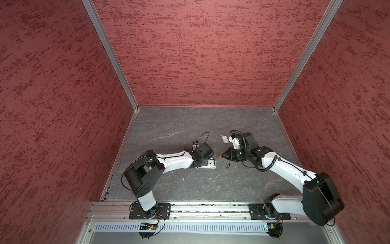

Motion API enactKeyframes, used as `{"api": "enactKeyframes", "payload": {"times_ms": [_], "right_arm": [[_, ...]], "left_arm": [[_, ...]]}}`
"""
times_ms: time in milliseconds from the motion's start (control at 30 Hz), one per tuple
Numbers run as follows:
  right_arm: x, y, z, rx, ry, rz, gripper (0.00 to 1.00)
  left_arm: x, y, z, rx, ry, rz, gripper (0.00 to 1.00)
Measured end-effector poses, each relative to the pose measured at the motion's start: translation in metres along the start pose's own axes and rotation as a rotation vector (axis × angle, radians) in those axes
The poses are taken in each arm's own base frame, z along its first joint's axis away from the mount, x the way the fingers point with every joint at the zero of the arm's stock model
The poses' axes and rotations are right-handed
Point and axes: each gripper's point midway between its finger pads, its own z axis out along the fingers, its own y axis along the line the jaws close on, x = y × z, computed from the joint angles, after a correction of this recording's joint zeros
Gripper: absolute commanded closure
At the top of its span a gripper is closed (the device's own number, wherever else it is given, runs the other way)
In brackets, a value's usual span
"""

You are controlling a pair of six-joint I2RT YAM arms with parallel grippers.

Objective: Unload the batteries from the remote control

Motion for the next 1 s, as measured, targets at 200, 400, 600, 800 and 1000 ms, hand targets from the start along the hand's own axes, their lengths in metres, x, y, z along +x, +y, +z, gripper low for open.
{"api": "enactKeyframes", "payload": {"times_ms": [200,400,600,800,1000], "right_arm": [[0.014,-0.007,0.001,0.004,0.026,0.011,1.00],[0.021,-0.003,0.004,-0.001,0.046,-0.001,1.00],[0.025,-0.006,0.005,0.005,0.056,0.001,1.00],[0.029,-0.009,0.006,0.013,0.067,0.008,1.00],[0.035,-0.012,0.006,0.019,0.079,0.015,1.00]], "left_arm": [[0.000,-0.001,0.000,-0.004,-0.003,0.005,0.37],[0.000,-0.002,0.000,-0.006,-0.006,0.007,0.37],[0.000,-0.002,-0.001,-0.009,-0.013,0.012,0.37],[0.000,-0.002,-0.001,-0.010,-0.016,0.015,0.37],[0.000,-0.002,-0.001,-0.011,-0.016,0.015,0.37]]}}
